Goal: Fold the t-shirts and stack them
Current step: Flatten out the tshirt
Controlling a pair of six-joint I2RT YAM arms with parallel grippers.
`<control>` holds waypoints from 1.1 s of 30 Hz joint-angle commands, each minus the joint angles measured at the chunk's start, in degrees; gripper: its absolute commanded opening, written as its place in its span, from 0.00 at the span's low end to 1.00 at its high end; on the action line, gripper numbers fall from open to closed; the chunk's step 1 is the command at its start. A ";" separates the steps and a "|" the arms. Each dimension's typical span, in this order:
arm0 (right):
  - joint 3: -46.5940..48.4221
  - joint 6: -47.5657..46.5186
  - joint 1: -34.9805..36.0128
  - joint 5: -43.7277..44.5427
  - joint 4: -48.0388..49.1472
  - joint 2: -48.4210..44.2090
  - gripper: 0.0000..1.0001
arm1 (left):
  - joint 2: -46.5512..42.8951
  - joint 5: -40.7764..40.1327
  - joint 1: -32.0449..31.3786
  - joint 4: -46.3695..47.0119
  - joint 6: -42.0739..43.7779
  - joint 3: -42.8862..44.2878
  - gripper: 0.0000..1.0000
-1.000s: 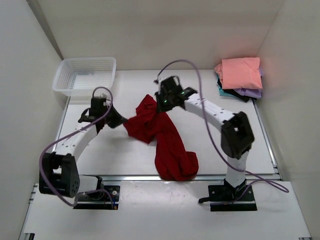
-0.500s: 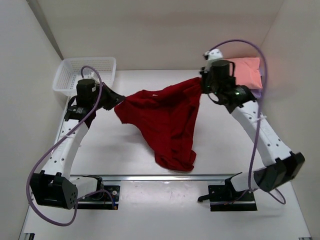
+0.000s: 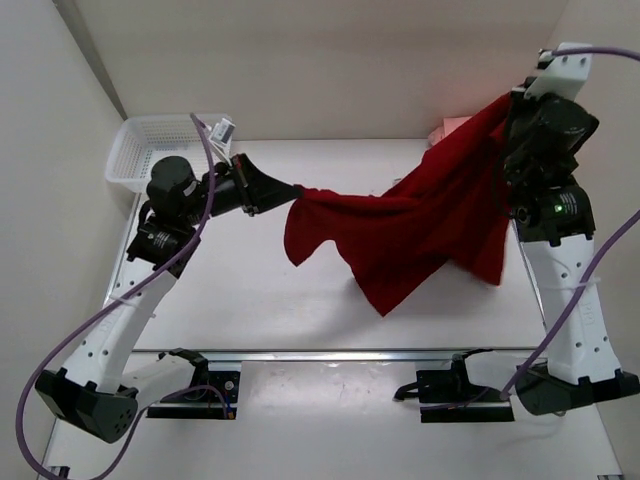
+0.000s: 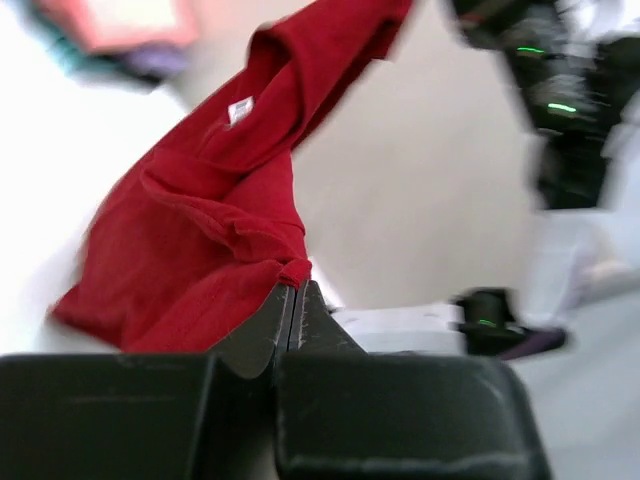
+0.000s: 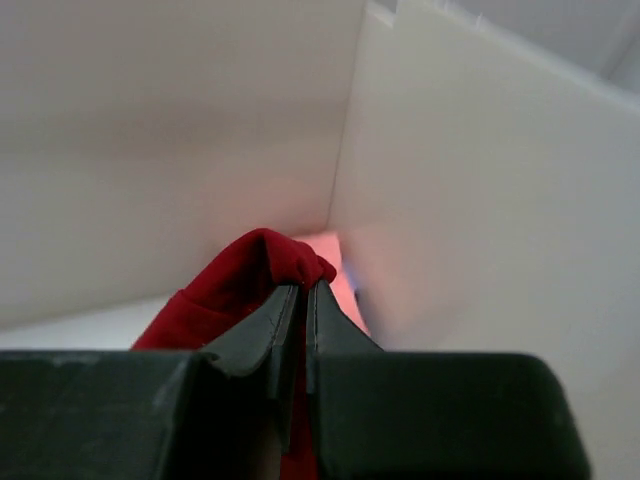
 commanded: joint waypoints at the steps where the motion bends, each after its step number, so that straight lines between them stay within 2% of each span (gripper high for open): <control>1: 8.52 -5.55 1.01 2.46 11.85 6.28 0.00 | -2.41 8.10 2.72 13.68 -9.33 2.79 0.00; 3: 13.35 -2.25 0.76 -0.86 11.52 11.47 0.00 | -3.28 9.42 5.53 11.40 -8.11 3.50 0.00; 6: 20.05 5.31 -0.12 -10.01 8.62 23.40 0.01 | -8.89 7.76 10.88 11.11 -9.23 -4.91 0.00; 8: 24.96 5.87 1.53 -15.27 8.18 30.26 0.00 | -13.03 2.17 13.36 10.52 -10.56 -15.87 0.00; 10: 27.69 7.00 2.42 -20.35 8.00 36.69 0.00 | -17.68 -4.76 12.06 7.11 -8.38 -22.21 0.00; 12: 35.06 8.84 2.69 -26.69 5.04 47.99 0.00 | -19.10 -11.73 10.47 3.06 -6.01 -26.11 0.00; 14: 49.87 9.64 3.30 -30.40 -0.75 56.87 0.00 | -18.41 -16.92 10.99 -1.52 -2.92 -26.22 0.00; 15: 53.42 8.95 3.65 -30.76 -4.35 61.46 0.19 | -17.10 -17.03 12.73 -4.23 -1.09 -25.16 0.00; 16: 58.85 8.16 4.18 -29.98 -5.96 63.33 0.34 | -15.95 -16.16 14.40 -5.83 0.85 -24.63 0.00; 17: 61.08 8.15 4.62 -27.27 -9.11 64.74 0.56 | -15.68 -17.37 14.51 -7.67 1.65 -23.49 0.00; 18: 60.58 7.54 5.06 -25.51 -10.96 64.23 0.66 | -15.24 -18.68 13.90 -8.73 2.53 -23.13 0.00; 19: 58.32 8.75 4.71 -25.14 -11.42 62.57 0.70 | -15.07 -19.83 13.72 -9.00 3.14 -23.57 0.00; 20: 52.64 13.64 3.84 -23.48 -16.30 59.25 0.71 | -15.76 -19.40 13.11 -6.48 1.93 -26.27 0.00; 22: 45.93 14.30 3.21 -22.07 -20.81 55.02 0.64 | -16.12 -19.22 13.01 -5.41 1.05 -28.66 0.00; 23: 39.29 15.00 2.69 -21.97 -21.52 51.26 0.61 | -16.03 -17.66 13.01 -4.53 0.87 -30.15 0.00; 25: 26.26 15.80 1.64 -22.42 -19.26 40.03 0.59 | -14.81 -17.29 12.49 -4.78 2.00 -30.60 0.00; 27: 7.50 15.19 1.72 -22.15 -15.85 30.45 0.59 | -13.57 -16.94 11.96 -5.75 3.77 -30.60 0.00; 30: -11.16 14.74 1.46 -26.35 -13.62 16.82 0.53 | -12.08 -15.45 11.87 -5.40 5.09 -31.91 0.00; 31: -14.53 14.74 2.24 -26.89 -13.88 12.59 0.53 | -11.90 -15.62 11.70 -5.23 5.52 -33.05 0.00; 33: -24.72 14.65 5.14 -27.59 -16.07 7.99 0.50 | -11.81 -14.92 12.04 -4.44 4.74 -34.20 0.00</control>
